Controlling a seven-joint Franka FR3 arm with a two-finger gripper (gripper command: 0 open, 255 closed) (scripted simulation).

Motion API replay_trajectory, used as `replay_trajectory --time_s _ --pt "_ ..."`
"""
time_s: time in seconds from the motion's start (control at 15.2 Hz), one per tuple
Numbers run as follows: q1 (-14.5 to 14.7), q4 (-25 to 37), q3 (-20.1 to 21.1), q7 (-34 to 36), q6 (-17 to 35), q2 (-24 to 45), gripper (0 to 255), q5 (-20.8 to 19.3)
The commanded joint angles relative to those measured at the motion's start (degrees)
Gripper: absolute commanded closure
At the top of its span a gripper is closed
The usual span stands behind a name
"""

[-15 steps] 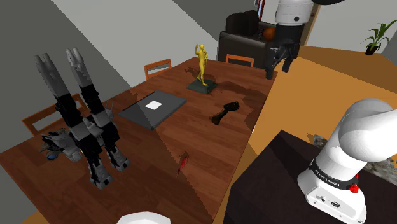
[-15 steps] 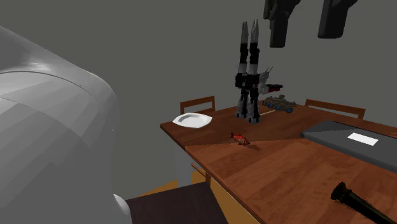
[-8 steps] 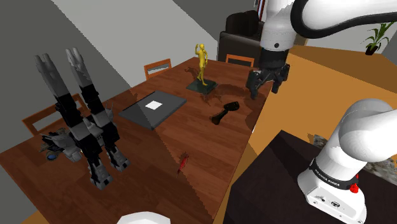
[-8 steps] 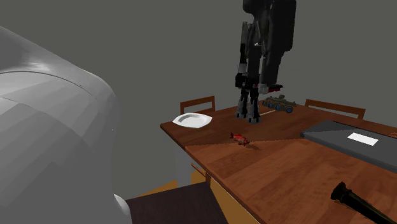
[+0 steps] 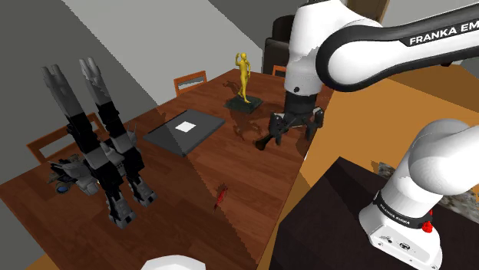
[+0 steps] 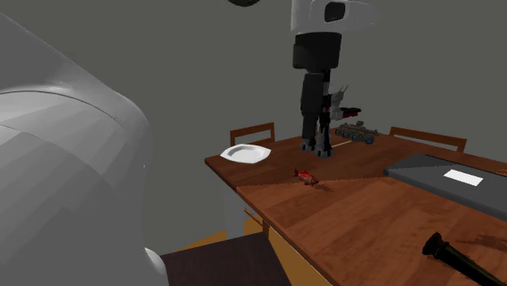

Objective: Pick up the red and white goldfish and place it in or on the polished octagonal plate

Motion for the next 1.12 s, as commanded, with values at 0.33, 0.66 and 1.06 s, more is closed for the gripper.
replay_trajectory --time_s 0.33,0.66,1.06 --pt "-3.6 2.3 11.7 16.2 13.0 13.2 0 2.7" --pt "-9.4 7.0 20.9 30.6 22.2 26.3 0 -2.6" --pt "-13.4 15.6 26.1 57.3 29.3 47.7 0 -25.4"
